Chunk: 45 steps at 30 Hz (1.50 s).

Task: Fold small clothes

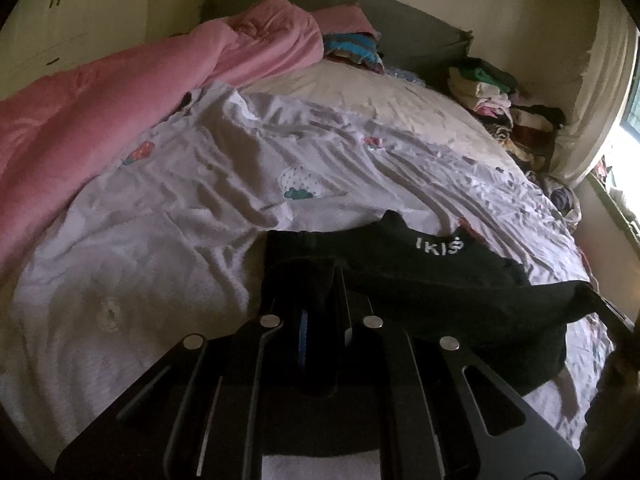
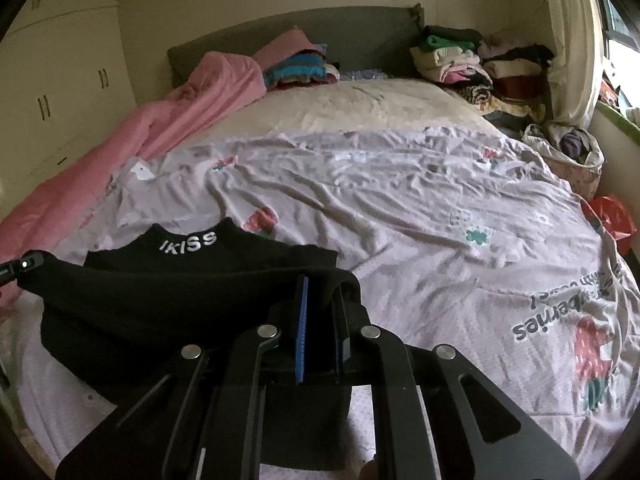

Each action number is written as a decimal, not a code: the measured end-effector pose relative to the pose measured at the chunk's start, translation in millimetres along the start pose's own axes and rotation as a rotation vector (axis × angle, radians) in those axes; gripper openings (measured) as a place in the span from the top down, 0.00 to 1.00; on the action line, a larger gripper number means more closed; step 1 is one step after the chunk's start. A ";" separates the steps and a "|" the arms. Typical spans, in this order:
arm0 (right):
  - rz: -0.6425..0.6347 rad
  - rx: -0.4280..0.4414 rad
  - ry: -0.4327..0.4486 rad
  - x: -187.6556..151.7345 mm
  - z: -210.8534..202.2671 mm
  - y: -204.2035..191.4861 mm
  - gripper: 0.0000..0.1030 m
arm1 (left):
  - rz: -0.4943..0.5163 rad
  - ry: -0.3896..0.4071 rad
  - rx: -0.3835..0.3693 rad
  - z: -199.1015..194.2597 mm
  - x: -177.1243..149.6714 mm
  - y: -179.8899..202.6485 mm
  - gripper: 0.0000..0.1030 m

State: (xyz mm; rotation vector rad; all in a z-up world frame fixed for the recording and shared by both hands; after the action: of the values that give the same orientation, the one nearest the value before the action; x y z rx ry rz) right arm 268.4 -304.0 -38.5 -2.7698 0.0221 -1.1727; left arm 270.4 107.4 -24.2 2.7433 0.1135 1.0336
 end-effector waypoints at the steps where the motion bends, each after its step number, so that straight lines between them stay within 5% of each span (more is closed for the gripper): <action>1: 0.001 0.000 -0.004 -1.4 1.6 0.3 0.91 | -0.009 -0.006 0.003 3.8 -1.3 -0.4 0.96; 5: -0.011 -0.013 -0.014 -7.3 6.9 -4.3 0.90 | -0.004 0.001 0.009 5.4 -6.5 5.8 0.95; 9: -0.008 -0.046 -0.004 -10.7 8.8 -3.5 0.72 | 0.001 0.011 0.019 5.4 -7.4 5.6 0.92; 12: 0.010 -0.042 0.000 -12.5 6.1 -1.5 0.62 | -0.006 0.024 0.017 2.9 -8.5 3.1 0.79; 15: -0.005 -0.049 0.032 -14.7 -5.4 -2.3 0.52 | -0.007 0.082 0.042 -9.1 -5.7 0.3 0.50; 20: -0.047 -0.042 0.097 -15.9 -33.6 -11.9 0.33 | 0.029 0.138 0.038 -33.0 -4.4 9.5 0.37; 23: -0.096 -0.025 0.118 -19.6 -45.7 -25.3 0.30 | 0.077 0.150 0.023 -42.4 -10.2 25.3 0.32; 29: -0.158 0.024 0.095 -34.2 -48.4 -49.9 0.34 | 0.171 0.092 -0.002 -32.5 -38.6 53.8 0.31; 32: -0.179 0.067 0.045 -43.6 -38.7 -62.4 0.63 | 0.216 0.038 0.014 -14.7 -54.7 61.0 0.33; 35: -0.215 0.058 -0.018 -53.4 -20.0 -69.1 0.75 | 0.250 -0.031 0.043 7.6 -69.0 61.0 0.49; 45: -0.157 0.012 -0.183 -64.8 60.0 -51.2 0.83 | 0.238 -0.116 0.129 52.7 -65.4 37.0 0.50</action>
State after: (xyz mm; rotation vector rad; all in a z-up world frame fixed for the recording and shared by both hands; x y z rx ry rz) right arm 264.2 -242.0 -119.5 -2.9005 -0.2229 -0.9420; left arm 256.0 53.1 -96.8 2.9829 -0.1750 0.9485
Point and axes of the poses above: each gripper's, at about its wrist camera, not at the fingertips, and z roughly the way its jaws point, y to its right, x to its top, the point moved 6 cm from there along z, roughly the way its jaws point, and after that the axes turned 4 degrees about -y, right-handed, at the moved point
